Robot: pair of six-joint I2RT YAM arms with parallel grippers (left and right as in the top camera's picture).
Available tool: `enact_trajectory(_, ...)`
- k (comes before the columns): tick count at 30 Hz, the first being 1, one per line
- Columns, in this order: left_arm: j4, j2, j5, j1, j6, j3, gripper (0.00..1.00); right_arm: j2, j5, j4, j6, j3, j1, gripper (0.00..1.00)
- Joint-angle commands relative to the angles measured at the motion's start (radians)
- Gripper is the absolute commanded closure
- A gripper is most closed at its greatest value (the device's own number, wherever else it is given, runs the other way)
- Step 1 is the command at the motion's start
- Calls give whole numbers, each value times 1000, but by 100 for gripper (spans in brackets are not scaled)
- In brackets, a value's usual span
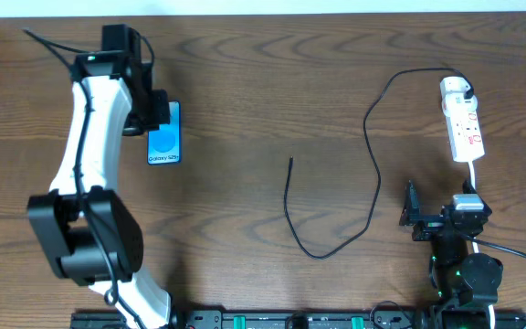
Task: Plug charger to phone and switch on socket
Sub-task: 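Reach the left gripper forward over the blue Galaxy S25+ phone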
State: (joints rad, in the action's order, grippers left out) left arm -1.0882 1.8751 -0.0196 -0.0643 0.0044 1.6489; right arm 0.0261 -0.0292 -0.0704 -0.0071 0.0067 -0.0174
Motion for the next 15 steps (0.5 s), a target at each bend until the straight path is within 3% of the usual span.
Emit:
enact_trajectory(1, -24, 53, 8, 18, 10, 22, 93, 0, 4, -5, 14, -1, 4, 1)
enact_trajectory(12, -48, 104, 8, 25, 9, 22, 93, 0, 4, -5, 14, -1, 4, 1)
enact_trajectory(13, -46, 104, 8, 24, 10, 22, 79, 0, 4, -5, 13, -1, 4, 1)
enact_trajectory(15, -39, 104, 8, 25, 10, 22, 1, 0, 4, -5, 13, -1, 4, 1)
